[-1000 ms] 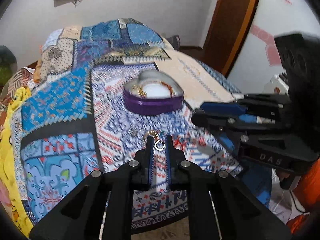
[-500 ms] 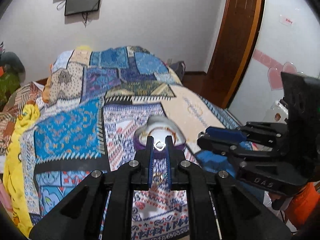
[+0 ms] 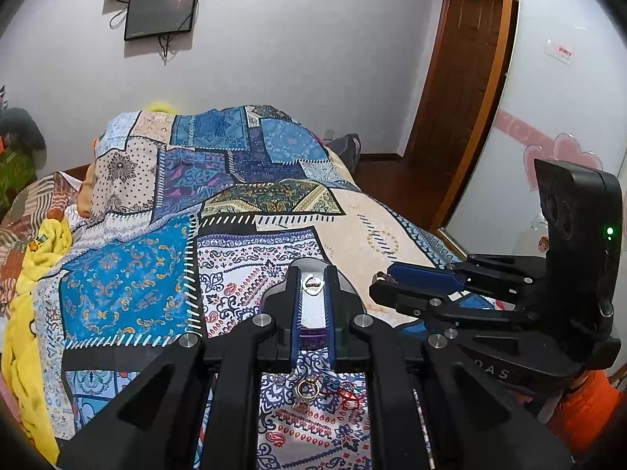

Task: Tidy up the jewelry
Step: 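Lower both held rings into the tin and open both tools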

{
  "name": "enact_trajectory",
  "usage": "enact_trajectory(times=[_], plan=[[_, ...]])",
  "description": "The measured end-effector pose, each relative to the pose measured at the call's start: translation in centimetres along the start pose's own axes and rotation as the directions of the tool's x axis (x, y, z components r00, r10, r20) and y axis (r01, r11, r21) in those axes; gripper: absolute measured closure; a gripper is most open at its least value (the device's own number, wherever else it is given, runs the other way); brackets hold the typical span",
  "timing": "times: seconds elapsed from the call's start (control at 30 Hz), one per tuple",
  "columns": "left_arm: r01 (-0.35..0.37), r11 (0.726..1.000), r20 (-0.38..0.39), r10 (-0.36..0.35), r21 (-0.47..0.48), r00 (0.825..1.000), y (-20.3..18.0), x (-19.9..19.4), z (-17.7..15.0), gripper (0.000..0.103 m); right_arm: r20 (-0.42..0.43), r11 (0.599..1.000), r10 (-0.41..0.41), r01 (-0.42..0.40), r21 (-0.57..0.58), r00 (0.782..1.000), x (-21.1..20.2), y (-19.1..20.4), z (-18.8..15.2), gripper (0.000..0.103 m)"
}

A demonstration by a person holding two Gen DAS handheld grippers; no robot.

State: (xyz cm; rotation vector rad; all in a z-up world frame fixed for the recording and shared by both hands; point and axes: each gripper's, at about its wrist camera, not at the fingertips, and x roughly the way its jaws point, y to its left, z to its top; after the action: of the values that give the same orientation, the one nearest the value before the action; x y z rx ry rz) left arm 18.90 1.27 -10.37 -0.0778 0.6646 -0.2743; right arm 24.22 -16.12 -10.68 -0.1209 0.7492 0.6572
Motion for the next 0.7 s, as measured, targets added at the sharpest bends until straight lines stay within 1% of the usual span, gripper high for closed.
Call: enact_trajectory(times=[0.33,0.53,0.7], plan=[[0.017,0.999,-0.082,-0.019,-0.027,0.996,1.1,3.8,-0.4,0.094,-0.052,1.0,0.001,-0.001,-0.007,0.999,2.6,-0.8,0.0,0.083],[0.063,0.996,-0.145,-0.071,-0.057,0.987,1.7,5.9,-0.7,0.094,-0.095,0.999,0.013,-0.016,-0.032,0.995,3.9,-0.6,-0.2,0.083],[0.069,0.996,-0.172,-0.077,-0.054,0.982,1.7,6.9,-0.8,0.094,-0.116,0.999,0.022,-0.025,-0.027,0.993,4.5,-0.9,-0.2,0.083]])
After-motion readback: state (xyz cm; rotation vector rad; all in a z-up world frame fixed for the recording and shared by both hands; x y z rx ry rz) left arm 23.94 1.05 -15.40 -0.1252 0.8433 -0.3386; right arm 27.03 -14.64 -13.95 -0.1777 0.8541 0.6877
